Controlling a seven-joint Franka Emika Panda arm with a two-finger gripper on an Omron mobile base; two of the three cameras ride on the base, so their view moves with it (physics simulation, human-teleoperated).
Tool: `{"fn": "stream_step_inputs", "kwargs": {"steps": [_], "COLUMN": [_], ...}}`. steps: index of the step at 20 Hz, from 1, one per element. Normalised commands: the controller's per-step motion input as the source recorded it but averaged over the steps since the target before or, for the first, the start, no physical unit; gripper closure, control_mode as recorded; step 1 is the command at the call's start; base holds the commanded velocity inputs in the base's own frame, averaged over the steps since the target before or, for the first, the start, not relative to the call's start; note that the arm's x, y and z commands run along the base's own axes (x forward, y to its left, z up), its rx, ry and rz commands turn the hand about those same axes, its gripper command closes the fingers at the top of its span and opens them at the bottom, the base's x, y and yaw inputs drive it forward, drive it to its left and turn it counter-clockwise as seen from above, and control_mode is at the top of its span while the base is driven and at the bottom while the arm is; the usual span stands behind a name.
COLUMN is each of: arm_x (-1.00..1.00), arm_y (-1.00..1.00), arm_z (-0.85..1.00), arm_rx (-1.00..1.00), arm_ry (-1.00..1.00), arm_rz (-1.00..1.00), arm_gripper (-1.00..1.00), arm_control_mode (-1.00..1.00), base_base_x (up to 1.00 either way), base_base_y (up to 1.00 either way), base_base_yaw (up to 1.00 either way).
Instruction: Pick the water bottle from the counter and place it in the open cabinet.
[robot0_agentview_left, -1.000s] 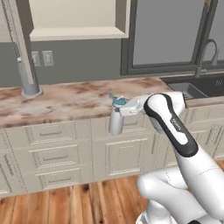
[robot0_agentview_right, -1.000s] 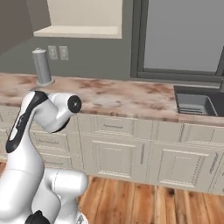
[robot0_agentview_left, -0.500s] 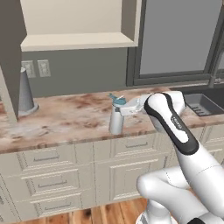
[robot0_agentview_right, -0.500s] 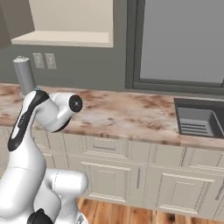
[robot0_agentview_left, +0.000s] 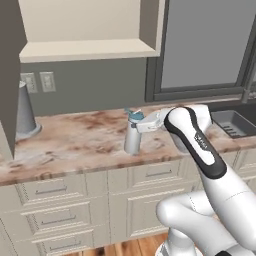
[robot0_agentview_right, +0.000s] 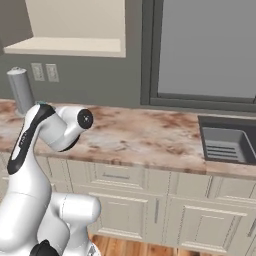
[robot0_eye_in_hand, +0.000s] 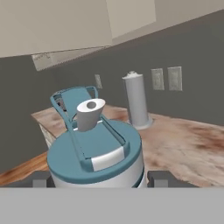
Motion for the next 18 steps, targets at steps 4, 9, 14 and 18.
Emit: {"fn": "stream_step_inputs", "kwargs": {"steps": [4, 9, 14, 18], "arm_x": [0.0, 0.0, 0.0, 0.0], "arm_y": [0.0, 0.0, 0.0, 0.0], "arm_z": [0.0, 0.0, 0.0, 0.0], "arm_rx": [0.0, 0.0, 0.0, 0.0], "arm_ry": [0.0, 0.0, 0.0, 0.0], "arm_rz": [0.0, 0.0, 0.0, 0.0], "arm_gripper": [1.0, 1.0, 1.0, 1.0], "arm_control_mode": [1.0, 1.0, 1.0, 1.0], "base_base_x": [0.28, 0.29, 0.47, 0.87], "base_base_y": [0.31, 0.56, 0.63, 0.25], "base_base_yaw": [-0.01, 0.0, -0.01, -0.02]}}
